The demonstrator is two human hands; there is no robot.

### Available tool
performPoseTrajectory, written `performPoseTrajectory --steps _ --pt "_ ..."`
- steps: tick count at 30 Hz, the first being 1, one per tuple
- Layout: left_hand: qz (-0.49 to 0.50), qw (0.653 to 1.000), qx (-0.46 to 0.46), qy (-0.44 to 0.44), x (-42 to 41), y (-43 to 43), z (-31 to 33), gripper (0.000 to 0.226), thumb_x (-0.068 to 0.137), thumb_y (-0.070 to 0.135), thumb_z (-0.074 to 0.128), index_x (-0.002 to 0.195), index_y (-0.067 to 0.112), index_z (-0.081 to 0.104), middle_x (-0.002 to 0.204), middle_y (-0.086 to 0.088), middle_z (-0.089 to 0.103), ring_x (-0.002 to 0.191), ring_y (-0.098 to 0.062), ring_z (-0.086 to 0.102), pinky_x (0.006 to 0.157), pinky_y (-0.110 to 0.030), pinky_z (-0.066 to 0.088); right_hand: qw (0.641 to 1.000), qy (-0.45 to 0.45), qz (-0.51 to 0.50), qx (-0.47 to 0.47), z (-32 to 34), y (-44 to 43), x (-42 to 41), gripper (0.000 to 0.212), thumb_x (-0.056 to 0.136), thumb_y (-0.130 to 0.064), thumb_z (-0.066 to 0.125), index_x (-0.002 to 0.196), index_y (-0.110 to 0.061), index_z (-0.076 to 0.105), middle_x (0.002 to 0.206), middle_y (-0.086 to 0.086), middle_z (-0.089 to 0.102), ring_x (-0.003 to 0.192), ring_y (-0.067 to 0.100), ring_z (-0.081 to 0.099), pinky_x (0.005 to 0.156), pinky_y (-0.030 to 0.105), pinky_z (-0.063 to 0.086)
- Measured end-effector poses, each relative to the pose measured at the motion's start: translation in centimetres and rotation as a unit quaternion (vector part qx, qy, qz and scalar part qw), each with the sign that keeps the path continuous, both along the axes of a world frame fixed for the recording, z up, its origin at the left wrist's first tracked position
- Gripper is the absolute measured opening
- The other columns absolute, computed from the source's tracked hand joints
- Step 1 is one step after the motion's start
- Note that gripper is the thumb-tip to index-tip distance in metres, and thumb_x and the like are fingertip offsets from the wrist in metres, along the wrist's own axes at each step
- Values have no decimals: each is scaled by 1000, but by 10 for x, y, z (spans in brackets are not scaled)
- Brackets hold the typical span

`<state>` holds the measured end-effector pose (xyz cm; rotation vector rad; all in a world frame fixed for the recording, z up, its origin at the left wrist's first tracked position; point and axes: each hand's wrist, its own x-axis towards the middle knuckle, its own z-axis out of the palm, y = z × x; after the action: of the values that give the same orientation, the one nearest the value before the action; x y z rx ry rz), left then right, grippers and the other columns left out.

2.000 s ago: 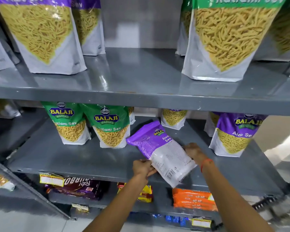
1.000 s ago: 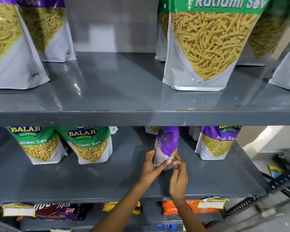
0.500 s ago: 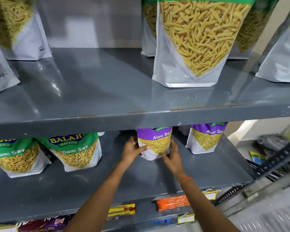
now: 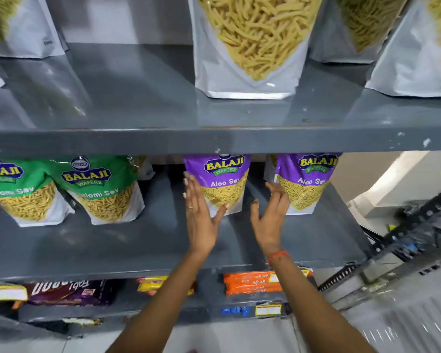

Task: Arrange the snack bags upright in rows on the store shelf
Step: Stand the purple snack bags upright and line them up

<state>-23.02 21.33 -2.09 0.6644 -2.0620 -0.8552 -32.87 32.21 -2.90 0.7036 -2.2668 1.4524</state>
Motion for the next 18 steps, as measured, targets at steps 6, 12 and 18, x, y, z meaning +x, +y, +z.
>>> performPoseTrajectory --steps 6,12,18 --pt "-168 985 38 -29 -61 84 -7 79 88 28 57 144 16 4 154 0 2 143 -3 1 115 -7 1 996 -41 -76 -22 -5 54 -44 51 73 4 54 123 5 44 128 30 43 121 42 40 105 36 26" --pt "-207 935 208 -199 -128 71 -19 101 73 19 77 146 3 11 157 -16 17 145 -27 21 119 -39 19 971 -234 -27 47 -23 101 -117 74 81 12 52 141 10 9 153 28 13 143 40 16 120 44 12" --pt "-245 900 327 -153 -144 69 -29 58 75 4 73 126 -2 47 131 -23 57 121 -36 55 106 -49 42 946 -294 107 81 -25 114 -143 62 84 12 49 139 0 23 143 26 40 130 42 41 108 61 33"
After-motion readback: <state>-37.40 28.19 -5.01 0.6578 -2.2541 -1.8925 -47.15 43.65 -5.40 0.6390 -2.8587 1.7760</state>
